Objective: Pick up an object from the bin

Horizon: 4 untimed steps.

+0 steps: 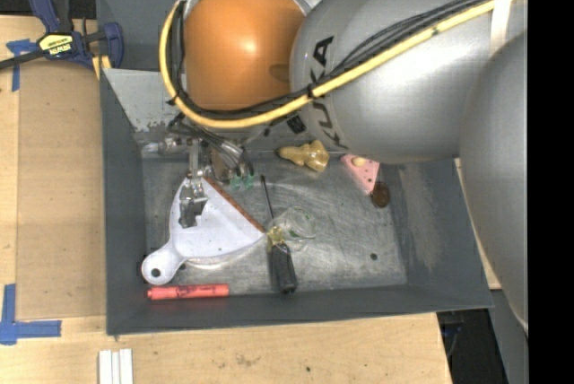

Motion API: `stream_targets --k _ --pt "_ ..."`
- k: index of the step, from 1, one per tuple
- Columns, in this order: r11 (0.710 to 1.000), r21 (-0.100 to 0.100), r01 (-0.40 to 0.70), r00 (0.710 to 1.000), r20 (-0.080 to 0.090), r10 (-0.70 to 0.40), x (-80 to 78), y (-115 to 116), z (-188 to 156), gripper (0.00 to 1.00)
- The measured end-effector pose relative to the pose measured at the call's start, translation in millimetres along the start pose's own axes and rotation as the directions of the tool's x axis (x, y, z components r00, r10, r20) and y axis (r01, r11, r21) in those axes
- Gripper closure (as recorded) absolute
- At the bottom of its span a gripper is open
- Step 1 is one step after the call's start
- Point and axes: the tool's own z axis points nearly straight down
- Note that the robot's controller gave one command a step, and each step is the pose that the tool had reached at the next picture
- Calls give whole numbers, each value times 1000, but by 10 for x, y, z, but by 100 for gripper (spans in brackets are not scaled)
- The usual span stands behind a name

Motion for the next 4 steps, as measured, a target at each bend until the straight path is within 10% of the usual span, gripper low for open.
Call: stream_targets --k 1,2,4 --pt "998 -3 59 998 22 -59 98 9 141 0" --pt "997 -3 -82 997 9 82 347 -70 727 0" --pt "953 1 302 953 8 -302 431 -16 1245 0"
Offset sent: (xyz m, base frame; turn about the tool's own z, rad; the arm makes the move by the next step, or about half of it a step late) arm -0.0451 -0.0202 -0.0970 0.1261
